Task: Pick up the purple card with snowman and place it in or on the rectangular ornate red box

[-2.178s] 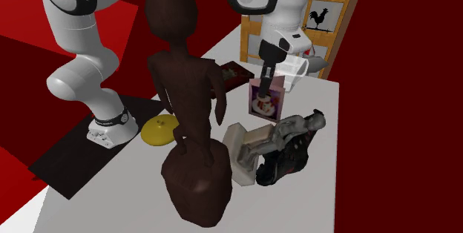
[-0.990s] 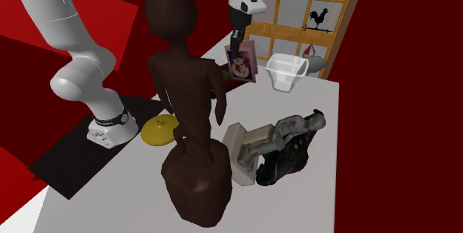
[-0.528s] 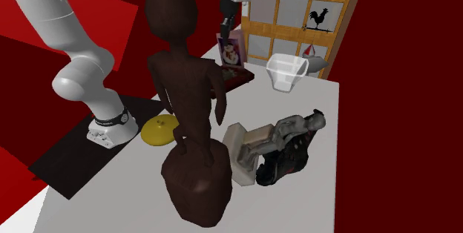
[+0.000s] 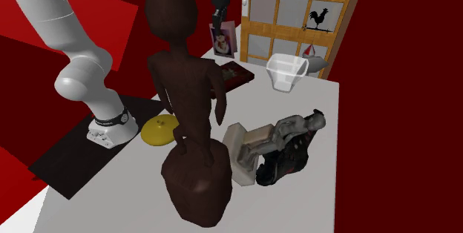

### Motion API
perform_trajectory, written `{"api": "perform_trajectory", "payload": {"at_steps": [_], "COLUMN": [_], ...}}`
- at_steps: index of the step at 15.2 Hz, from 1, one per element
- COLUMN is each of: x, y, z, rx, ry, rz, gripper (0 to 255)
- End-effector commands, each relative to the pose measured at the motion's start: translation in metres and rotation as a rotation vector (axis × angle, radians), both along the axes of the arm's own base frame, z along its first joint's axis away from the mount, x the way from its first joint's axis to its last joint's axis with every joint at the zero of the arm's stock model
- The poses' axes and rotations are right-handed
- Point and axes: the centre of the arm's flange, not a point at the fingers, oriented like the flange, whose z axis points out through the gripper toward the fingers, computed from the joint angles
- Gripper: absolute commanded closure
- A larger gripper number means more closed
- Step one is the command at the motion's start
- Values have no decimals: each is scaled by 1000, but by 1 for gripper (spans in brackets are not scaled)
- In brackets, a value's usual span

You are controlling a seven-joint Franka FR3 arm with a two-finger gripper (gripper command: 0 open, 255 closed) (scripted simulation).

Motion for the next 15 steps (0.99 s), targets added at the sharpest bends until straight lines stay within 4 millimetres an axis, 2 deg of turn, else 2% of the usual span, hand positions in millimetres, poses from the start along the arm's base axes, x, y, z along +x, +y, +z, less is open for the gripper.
{"api": "perform_trajectory", "payload": {"at_steps": [1,15], "x": [-3,-3], "y": [2,2], "z": [-9,-83], "rx": [0,0], "ry": [0,0], "rz": [-2,-2], "gripper": [255,255]}}
